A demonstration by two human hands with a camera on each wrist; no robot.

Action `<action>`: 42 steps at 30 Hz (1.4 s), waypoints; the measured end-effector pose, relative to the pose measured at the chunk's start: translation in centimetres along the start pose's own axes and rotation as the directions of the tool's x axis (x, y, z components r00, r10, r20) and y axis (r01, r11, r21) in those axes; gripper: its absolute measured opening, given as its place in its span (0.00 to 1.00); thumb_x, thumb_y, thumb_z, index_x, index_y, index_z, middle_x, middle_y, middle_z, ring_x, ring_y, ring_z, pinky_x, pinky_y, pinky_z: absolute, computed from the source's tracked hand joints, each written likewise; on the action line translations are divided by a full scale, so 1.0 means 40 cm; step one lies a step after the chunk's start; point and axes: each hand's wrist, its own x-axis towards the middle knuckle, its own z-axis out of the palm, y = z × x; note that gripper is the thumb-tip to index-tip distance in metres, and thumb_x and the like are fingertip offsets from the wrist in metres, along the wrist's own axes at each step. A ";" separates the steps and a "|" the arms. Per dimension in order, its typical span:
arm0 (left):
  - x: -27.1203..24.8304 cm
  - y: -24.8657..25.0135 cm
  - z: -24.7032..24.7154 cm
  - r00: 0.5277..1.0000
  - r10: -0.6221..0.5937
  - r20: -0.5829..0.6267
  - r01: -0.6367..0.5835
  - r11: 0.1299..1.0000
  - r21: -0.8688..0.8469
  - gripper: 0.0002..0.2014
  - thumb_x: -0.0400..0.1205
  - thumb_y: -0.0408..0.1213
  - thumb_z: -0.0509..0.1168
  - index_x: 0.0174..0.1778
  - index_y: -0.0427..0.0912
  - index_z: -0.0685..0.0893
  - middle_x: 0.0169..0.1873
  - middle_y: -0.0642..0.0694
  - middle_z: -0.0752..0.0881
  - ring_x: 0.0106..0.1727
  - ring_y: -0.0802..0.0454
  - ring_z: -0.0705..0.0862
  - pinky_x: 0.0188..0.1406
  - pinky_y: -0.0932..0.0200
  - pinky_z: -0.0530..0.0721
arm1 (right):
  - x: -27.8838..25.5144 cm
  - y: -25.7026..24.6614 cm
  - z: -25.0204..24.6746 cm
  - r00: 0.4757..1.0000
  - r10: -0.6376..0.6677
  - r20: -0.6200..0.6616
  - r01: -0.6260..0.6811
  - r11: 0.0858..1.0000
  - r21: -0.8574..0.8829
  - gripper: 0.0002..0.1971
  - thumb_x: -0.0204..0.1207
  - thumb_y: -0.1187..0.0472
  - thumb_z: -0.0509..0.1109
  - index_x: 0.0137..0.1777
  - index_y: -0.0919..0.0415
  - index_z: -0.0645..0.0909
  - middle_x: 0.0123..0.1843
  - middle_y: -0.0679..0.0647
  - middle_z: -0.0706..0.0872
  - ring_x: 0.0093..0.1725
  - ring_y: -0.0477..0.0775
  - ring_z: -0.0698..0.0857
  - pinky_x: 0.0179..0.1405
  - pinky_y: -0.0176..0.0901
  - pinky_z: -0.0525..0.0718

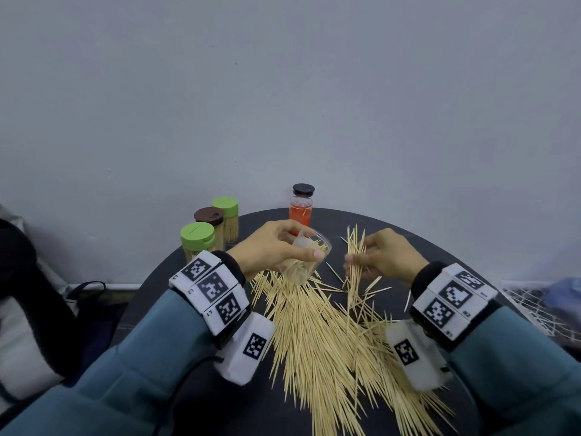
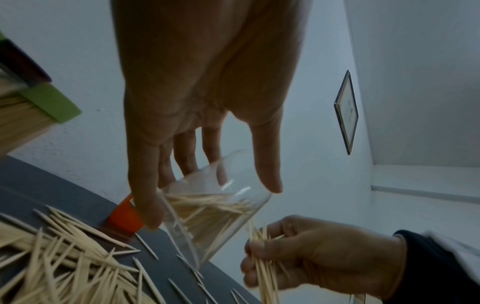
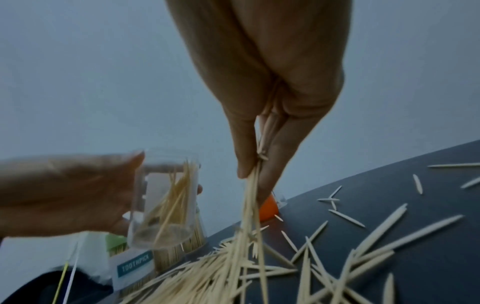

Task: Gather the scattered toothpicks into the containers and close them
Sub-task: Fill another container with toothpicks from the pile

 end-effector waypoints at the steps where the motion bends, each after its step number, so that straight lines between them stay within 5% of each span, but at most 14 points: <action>1: 0.000 -0.001 0.002 1.000 -0.003 0.001 0.003 1.000 0.012 0.22 0.73 0.39 0.75 0.63 0.47 0.82 0.55 0.45 0.84 0.49 0.58 0.83 0.36 0.65 0.82 | -0.001 0.004 -0.005 0.999 -0.030 -0.027 0.032 0.996 0.084 0.09 0.73 0.67 0.73 0.48 0.74 0.82 0.39 0.61 0.90 0.30 0.46 0.89 0.26 0.32 0.84; 5: 0.005 -0.007 0.011 0.999 -0.024 0.021 0.024 0.999 0.034 0.21 0.73 0.39 0.75 0.63 0.48 0.82 0.54 0.47 0.83 0.52 0.57 0.82 0.42 0.61 0.82 | 0.004 0.006 -0.019 0.976 -0.127 -0.174 0.181 0.924 0.338 0.11 0.73 0.69 0.72 0.51 0.76 0.80 0.38 0.62 0.89 0.35 0.51 0.90 0.38 0.40 0.90; 8: 0.010 -0.011 0.017 0.998 -0.039 0.048 0.036 0.997 0.065 0.22 0.73 0.40 0.75 0.64 0.49 0.81 0.54 0.48 0.83 0.54 0.55 0.82 0.47 0.57 0.85 | 0.002 -0.019 -0.028 0.942 -0.198 -0.272 0.294 0.877 0.381 0.03 0.74 0.69 0.71 0.46 0.69 0.81 0.37 0.60 0.89 0.34 0.48 0.90 0.41 0.42 0.90; 14: 0.016 -0.019 0.027 0.996 -0.063 0.069 0.059 0.997 0.059 0.21 0.73 0.40 0.75 0.63 0.50 0.82 0.54 0.48 0.84 0.55 0.53 0.82 0.52 0.53 0.85 | -0.008 -0.078 -0.017 0.871 -0.322 -0.372 0.464 0.787 0.406 0.02 0.75 0.70 0.70 0.42 0.64 0.81 0.34 0.54 0.89 0.34 0.48 0.90 0.36 0.37 0.88; 19: 0.014 -0.018 0.035 0.996 -0.050 0.071 0.052 0.998 -0.020 0.18 0.73 0.39 0.75 0.59 0.51 0.83 0.57 0.46 0.86 0.55 0.56 0.84 0.46 0.60 0.83 | -0.013 -0.052 0.051 0.889 -0.356 -0.289 0.441 0.836 0.326 0.02 0.75 0.62 0.71 0.42 0.57 0.83 0.38 0.53 0.91 0.40 0.46 0.91 0.42 0.37 0.87; 22: 0.014 -0.012 0.039 0.996 -0.038 0.084 0.047 0.993 -0.106 0.20 0.73 0.37 0.75 0.61 0.50 0.82 0.57 0.45 0.87 0.54 0.55 0.86 0.49 0.57 0.84 | -0.013 -0.032 0.081 0.889 -0.378 -0.260 0.426 0.890 0.161 0.12 0.76 0.51 0.70 0.46 0.61 0.85 0.41 0.57 0.92 0.45 0.52 0.90 0.50 0.44 0.87; 26: 0.009 -0.007 0.036 0.994 -0.003 0.105 0.018 0.989 -0.145 0.29 0.64 0.44 0.75 0.63 0.49 0.81 0.57 0.46 0.88 0.59 0.51 0.86 0.59 0.48 0.82 | -0.025 -0.034 0.095 0.892 -0.362 -0.270 0.432 0.859 0.275 0.07 0.78 0.55 0.68 0.49 0.56 0.84 0.42 0.46 0.92 0.44 0.37 0.89 0.42 0.19 0.79; 32: 0.003 -0.003 0.035 0.993 0.017 0.116 0.001 0.988 -0.156 0.29 0.64 0.44 0.75 0.64 0.50 0.81 0.58 0.48 0.88 0.59 0.53 0.86 0.55 0.52 0.84 | -0.029 -0.034 0.097 0.891 -0.390 -0.231 0.451 0.810 0.374 0.09 0.81 0.60 0.63 0.53 0.61 0.83 0.47 0.49 0.91 0.48 0.39 0.89 0.45 0.21 0.80; 38: 0.008 -0.011 0.028 0.996 0.008 0.094 0.006 0.989 -0.145 0.28 0.65 0.46 0.80 0.62 0.49 0.83 0.56 0.47 0.89 0.60 0.50 0.86 0.60 0.46 0.83 | -0.027 -0.035 0.091 0.896 -0.372 -0.243 0.443 0.794 0.416 0.08 0.83 0.63 0.59 0.53 0.65 0.79 0.49 0.52 0.90 0.46 0.36 0.88 0.39 0.16 0.76; 42: 0.015 -0.017 0.022 0.999 0.030 0.035 -0.024 0.989 -0.146 0.28 0.64 0.45 0.78 0.62 0.49 0.84 0.57 0.43 0.88 0.58 0.49 0.86 0.52 0.53 0.84 | -0.024 -0.026 0.085 0.887 -0.381 -0.260 0.441 0.866 0.237 0.06 0.81 0.63 0.63 0.51 0.59 0.81 0.50 0.46 0.87 0.48 0.33 0.83 0.42 0.16 0.75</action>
